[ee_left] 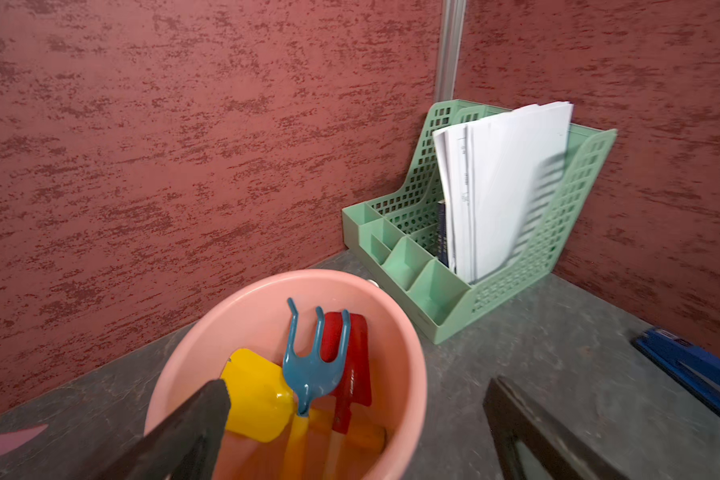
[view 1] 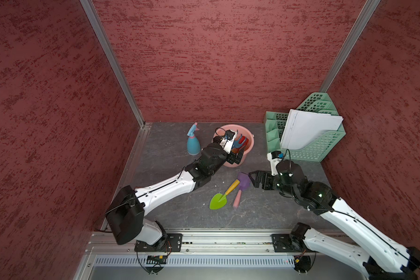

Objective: Organize the gardening tools
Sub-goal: Place the gardening tool in the container, then pick up the gardening tool from the center of the board.

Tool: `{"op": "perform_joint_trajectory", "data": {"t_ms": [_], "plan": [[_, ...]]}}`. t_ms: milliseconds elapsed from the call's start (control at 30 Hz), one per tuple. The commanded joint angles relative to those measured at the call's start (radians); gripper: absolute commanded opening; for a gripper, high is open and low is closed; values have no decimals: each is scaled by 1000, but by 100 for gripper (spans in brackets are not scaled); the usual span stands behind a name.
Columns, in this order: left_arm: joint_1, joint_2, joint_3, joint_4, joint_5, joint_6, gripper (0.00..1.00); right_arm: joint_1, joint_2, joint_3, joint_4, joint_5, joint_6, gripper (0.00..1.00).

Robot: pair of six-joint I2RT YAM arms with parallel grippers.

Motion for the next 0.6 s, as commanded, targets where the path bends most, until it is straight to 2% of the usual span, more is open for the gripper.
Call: {"op": "perform_joint_trajectory", "data": {"t_ms": [0, 133, 233, 433, 567], "plan": [[-39, -75, -52, -291, -70, -24, 99, -12, -38, -19, -46, 25, 21, 98], [-100, -134, -87, -512, -76, -83, 94, -12, -73, -32, -66, 25, 33, 99], [-127, -135, -96, -607, -31, -114, 90, -13, -88, -34, -75, 26, 40, 98], [-141, -14, -37, -745, 15, -150, 82, -12, -103, -38, -74, 13, 50, 99], [-140, 84, 12, -777, 22, -192, 78, -12, -114, -24, -94, 22, 48, 98]]}}
